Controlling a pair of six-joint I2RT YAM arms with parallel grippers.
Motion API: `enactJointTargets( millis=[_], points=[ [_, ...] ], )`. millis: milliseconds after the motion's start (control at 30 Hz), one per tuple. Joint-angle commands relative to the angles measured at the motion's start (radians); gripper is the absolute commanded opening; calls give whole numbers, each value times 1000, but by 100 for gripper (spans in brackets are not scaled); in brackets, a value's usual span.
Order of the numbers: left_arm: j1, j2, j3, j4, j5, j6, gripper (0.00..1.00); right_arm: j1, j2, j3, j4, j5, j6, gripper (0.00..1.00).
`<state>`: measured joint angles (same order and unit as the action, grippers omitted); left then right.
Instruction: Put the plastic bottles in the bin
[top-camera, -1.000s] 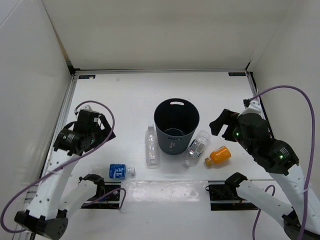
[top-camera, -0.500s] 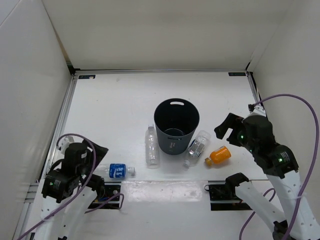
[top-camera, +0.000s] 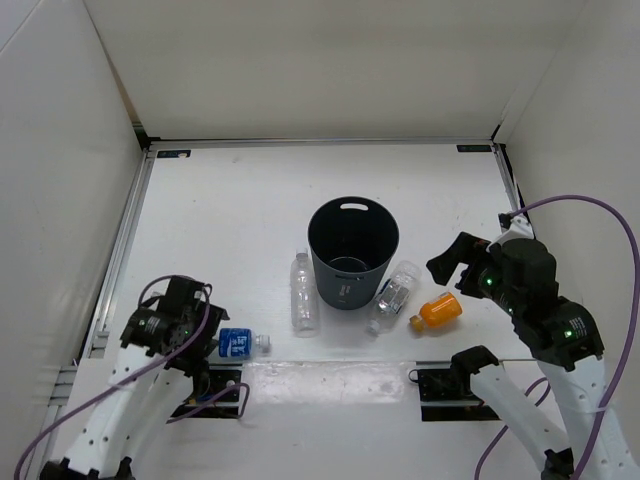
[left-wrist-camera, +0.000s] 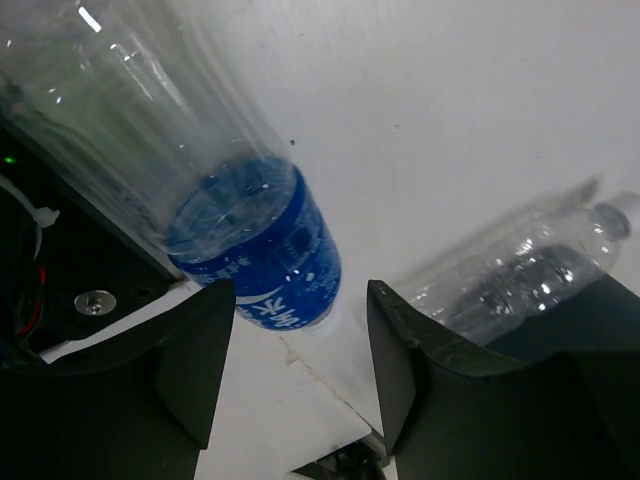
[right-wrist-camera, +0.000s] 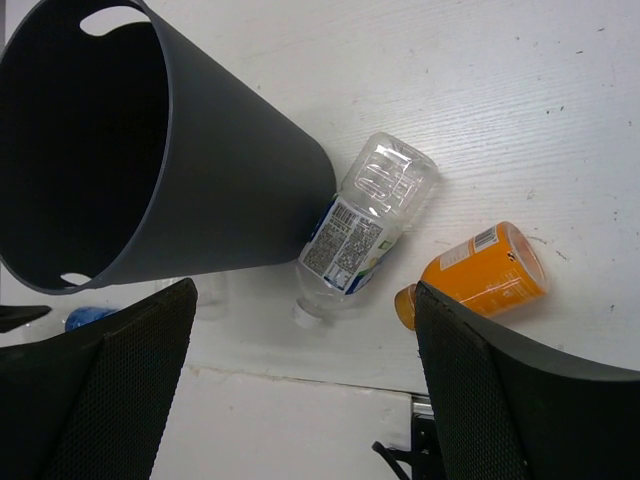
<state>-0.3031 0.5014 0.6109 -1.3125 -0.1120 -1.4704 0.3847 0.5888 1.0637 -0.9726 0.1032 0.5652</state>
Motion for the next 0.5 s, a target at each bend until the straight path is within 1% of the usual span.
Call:
enactJointTargets(
  millis=[0, 100, 167, 200, 233, 333, 467],
  points=[
    [-7, 89, -30, -108, 60, -60, 66, -17, -1, -2, 18, -40, -22, 90],
    [-11, 211, -40, -48, 93, -59, 66, -44, -7, -4, 18, -85, -34, 90],
    [-27, 245, -45, -25, 94, -71, 66, -61, -10, -4, 18, -92, -37, 90],
    [-33, 261, -48, -16, 86, -76, 66, -75, -12, -4, 18, -124, -41, 90],
    [-34, 306, -53, 7, 84, -74, 66, -81, -17, -4, 17, -138, -48, 90],
    [-56, 374, -65, 50, 77, -77, 66, -118, -26, 4, 11, -169, -70, 90],
    [-64, 466, -59, 81, 48, -57, 66, -193, -46, 12, -14, -229, -97, 90]
  ],
)
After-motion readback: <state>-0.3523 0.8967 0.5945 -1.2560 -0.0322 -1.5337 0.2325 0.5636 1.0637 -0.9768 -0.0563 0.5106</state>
